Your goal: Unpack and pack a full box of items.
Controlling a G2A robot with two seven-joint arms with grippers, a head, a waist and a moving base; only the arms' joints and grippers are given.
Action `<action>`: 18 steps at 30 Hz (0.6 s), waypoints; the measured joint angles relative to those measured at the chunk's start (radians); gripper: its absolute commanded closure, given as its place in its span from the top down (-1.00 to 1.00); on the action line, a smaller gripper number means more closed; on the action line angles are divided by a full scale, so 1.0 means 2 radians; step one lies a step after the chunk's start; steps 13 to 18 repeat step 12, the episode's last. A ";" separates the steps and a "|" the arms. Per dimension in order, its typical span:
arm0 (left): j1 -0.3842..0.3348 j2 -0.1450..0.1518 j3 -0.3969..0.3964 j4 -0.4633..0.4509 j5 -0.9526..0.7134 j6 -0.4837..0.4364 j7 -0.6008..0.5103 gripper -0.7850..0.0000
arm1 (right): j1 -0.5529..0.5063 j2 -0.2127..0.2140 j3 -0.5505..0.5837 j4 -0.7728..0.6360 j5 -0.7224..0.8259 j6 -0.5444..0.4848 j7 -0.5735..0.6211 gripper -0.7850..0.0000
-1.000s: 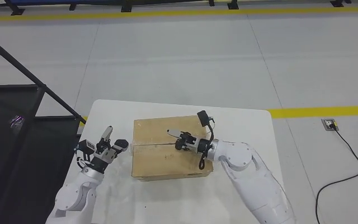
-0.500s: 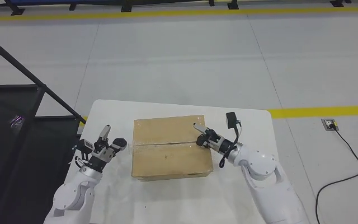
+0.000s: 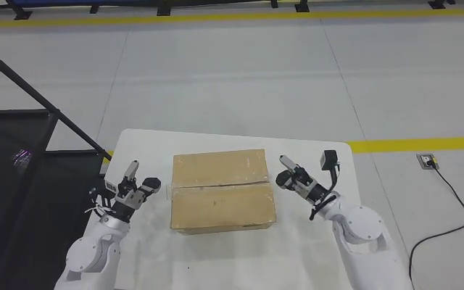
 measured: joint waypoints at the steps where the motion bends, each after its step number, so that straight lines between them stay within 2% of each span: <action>1: 0.001 0.000 -0.002 -0.001 -0.002 -0.001 0.001 1.00 | -0.005 0.001 0.006 -0.002 0.004 -0.011 -0.004 1.00; 5: 0.010 0.001 -0.009 -0.012 -0.007 -0.006 0.001 1.00 | -0.017 0.003 0.020 -0.005 0.007 -0.047 -0.024 1.00; 18: 0.010 0.001 -0.009 -0.012 -0.007 -0.006 0.001 1.00 | -0.017 0.003 0.020 -0.005 0.007 -0.046 -0.022 1.00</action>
